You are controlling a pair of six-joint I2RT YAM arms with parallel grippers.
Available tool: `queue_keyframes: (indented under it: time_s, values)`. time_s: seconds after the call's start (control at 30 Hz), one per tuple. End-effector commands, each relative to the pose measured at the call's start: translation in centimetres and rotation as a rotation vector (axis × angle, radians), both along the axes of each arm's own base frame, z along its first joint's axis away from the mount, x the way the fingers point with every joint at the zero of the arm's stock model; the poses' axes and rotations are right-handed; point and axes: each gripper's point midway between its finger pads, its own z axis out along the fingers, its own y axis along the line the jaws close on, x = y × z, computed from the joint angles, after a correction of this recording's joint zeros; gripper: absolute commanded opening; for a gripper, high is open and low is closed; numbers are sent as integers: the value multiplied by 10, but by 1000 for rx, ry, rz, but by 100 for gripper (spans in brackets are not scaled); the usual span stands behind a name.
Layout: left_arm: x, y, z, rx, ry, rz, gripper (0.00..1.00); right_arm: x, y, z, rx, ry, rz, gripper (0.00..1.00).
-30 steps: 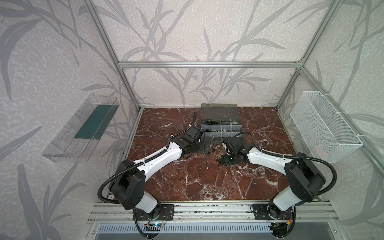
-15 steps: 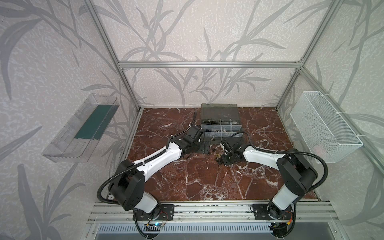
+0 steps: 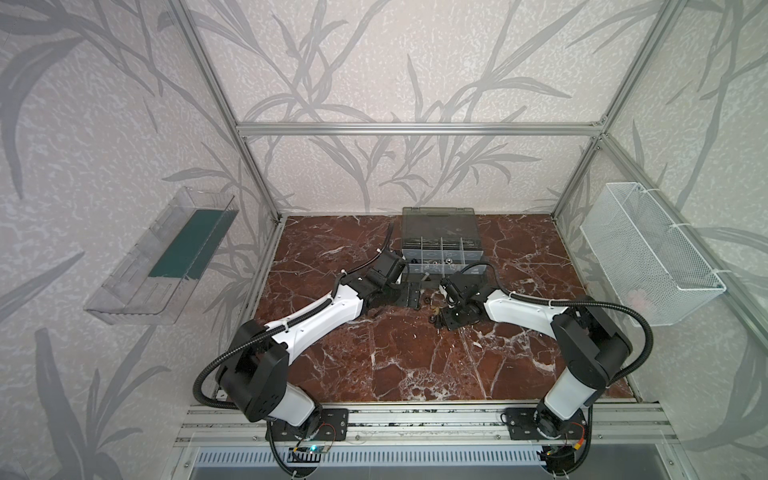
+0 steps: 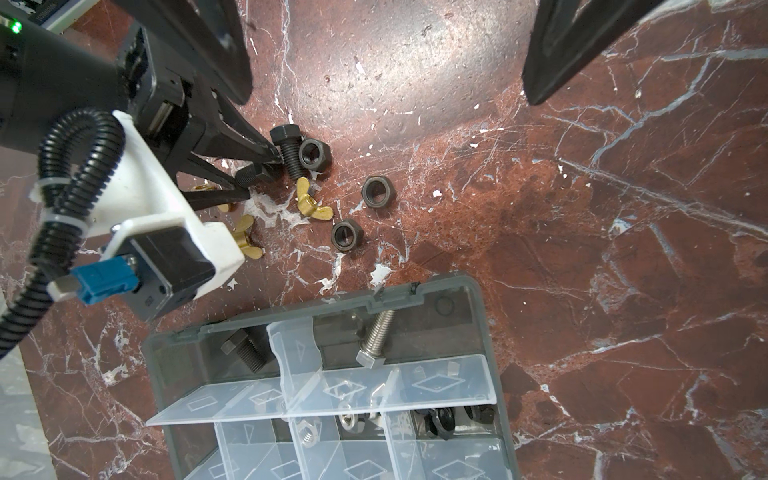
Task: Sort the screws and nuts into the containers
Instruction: 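Close the right gripper on the black bolt, then lift the black bolt with the right gripper toward the box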
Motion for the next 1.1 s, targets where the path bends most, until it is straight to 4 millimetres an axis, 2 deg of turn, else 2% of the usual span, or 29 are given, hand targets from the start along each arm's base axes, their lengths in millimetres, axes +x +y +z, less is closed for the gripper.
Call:
queue_keyframes:
  time_s: [0.0, 0.13, 0.4, 0.57, 0.77, 0.9, 1.07]
  values:
    - [7, -4, 27, -48, -61, -2, 100, 13, 9, 41, 49, -67, 0, 33]
    - [8, -6, 36, -60, -77, -4, 100, 23, 10, 69, 85, -99, -7, 33]
    - [11, -6, 56, -72, -121, -15, 99, 63, -3, 130, 138, -242, -70, 33]
    - [14, -9, 67, -79, -146, -27, 99, 85, -19, 150, 166, -274, -128, 33]
    - [21, -18, 75, -94, -162, -43, 99, 110, -46, 154, 171, -283, -202, 33]
    - [29, -22, 76, -81, -170, -47, 100, 123, -64, 147, 174, -272, -251, 33]
    - [40, -28, 73, -52, -172, -63, 99, 135, -78, 130, 164, -248, -286, 33]
